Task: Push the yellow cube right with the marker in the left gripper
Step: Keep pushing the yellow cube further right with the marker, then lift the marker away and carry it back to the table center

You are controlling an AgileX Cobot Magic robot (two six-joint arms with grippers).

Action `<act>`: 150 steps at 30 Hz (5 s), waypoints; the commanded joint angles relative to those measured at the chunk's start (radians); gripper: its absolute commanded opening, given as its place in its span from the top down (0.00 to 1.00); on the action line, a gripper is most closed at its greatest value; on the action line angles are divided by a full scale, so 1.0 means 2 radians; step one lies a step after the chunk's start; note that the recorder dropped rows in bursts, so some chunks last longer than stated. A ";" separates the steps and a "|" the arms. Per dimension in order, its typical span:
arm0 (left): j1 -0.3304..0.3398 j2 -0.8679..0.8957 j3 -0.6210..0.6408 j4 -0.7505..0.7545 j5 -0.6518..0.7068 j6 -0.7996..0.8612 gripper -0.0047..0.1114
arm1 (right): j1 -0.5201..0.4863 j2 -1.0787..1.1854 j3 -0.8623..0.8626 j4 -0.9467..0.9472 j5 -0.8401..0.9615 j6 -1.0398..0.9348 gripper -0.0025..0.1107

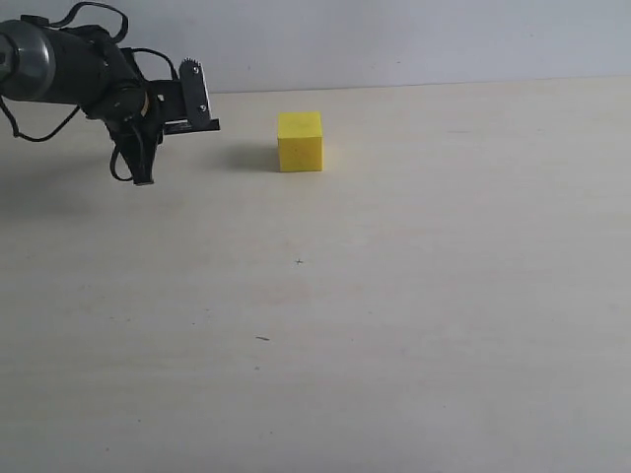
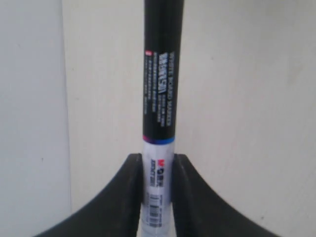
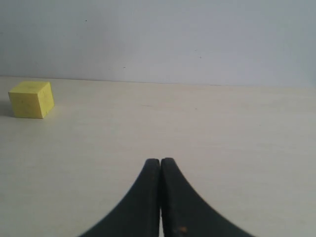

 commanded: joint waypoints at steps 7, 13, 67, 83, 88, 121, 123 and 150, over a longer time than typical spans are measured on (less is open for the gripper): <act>-0.059 0.066 -0.083 0.004 -0.002 -0.025 0.96 | 0.001 0.000 0.002 -0.004 -0.001 0.001 0.98; -0.114 0.077 -0.099 0.018 0.006 -0.057 0.96 | 0.001 0.000 0.002 -0.004 -0.001 0.001 0.98; -0.188 0.106 -0.148 -0.027 0.040 -0.077 0.96 | 0.001 0.000 0.002 -0.004 -0.001 0.001 0.98; -0.184 0.110 -0.156 -0.029 0.022 -0.094 0.96 | 0.001 0.000 0.002 -0.004 -0.004 0.001 0.98; -0.184 0.128 -0.198 -0.025 0.019 -0.128 0.96 | 0.001 0.000 0.002 -0.004 -0.004 0.001 0.98; -0.196 0.135 -0.200 -0.002 0.059 -0.143 0.96 | 0.001 0.000 0.002 -0.004 -0.004 0.001 0.98; -0.196 0.135 -0.200 -0.002 0.057 -0.143 0.96 | 0.001 0.000 0.002 -0.004 -0.004 0.001 0.98; -0.218 0.121 -0.195 -0.030 0.094 -0.189 0.96 | 0.001 0.000 0.002 -0.004 -0.004 0.001 0.98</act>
